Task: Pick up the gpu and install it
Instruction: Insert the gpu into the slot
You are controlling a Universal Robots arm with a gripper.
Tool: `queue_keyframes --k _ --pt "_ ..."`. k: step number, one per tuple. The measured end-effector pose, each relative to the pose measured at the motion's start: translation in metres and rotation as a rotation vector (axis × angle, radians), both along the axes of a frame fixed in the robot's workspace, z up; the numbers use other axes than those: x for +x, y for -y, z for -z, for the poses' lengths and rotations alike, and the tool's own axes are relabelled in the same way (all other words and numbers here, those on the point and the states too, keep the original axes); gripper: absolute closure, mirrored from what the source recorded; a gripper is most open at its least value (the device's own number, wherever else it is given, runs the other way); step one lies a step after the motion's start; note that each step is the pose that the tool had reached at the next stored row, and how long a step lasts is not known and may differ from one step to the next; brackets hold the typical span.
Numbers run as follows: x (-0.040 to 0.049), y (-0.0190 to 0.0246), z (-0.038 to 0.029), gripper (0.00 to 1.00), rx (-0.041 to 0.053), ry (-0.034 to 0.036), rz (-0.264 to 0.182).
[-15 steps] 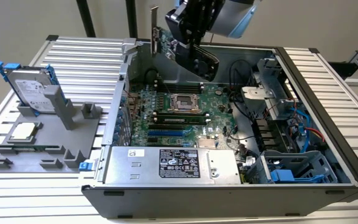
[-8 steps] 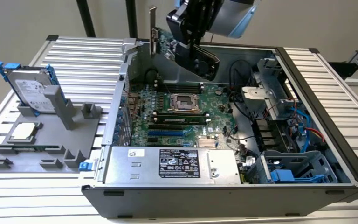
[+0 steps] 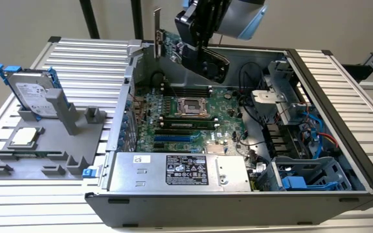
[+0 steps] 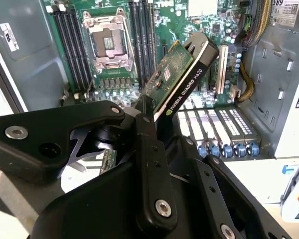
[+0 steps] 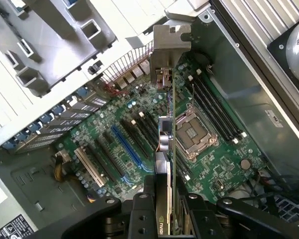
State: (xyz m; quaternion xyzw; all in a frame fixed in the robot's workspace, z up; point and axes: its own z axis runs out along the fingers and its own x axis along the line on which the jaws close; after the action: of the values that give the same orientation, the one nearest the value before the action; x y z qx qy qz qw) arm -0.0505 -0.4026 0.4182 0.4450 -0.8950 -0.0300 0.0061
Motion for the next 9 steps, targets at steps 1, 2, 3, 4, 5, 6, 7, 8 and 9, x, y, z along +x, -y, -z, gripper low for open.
queue_keyframes --k 1,2,3,4,5,6,7,8,9 --pt "0.0 0.0 0.0 1.0 0.0 0.0 -0.006" --pt "0.0 0.0 0.0 1.0 0.0 0.0 -0.012" --pt "0.0 0.0 0.0 1.0 0.0 0.0 -0.019" --pt "0.0 0.0 0.0 1.0 0.0 0.0 -0.025" --pt "0.0 0.0 0.0 1.0 0.0 0.0 -0.031" --pt "0.0 0.0 0.0 1.0 0.0 0.0 -0.037" --pt "0.0 0.0 0.0 1.0 0.0 0.0 -0.043" --pt "0.0 0.0 0.0 1.0 0.0 0.0 -0.049" --pt "0.0 0.0 0.0 1.0 0.0 0.0 -0.055"
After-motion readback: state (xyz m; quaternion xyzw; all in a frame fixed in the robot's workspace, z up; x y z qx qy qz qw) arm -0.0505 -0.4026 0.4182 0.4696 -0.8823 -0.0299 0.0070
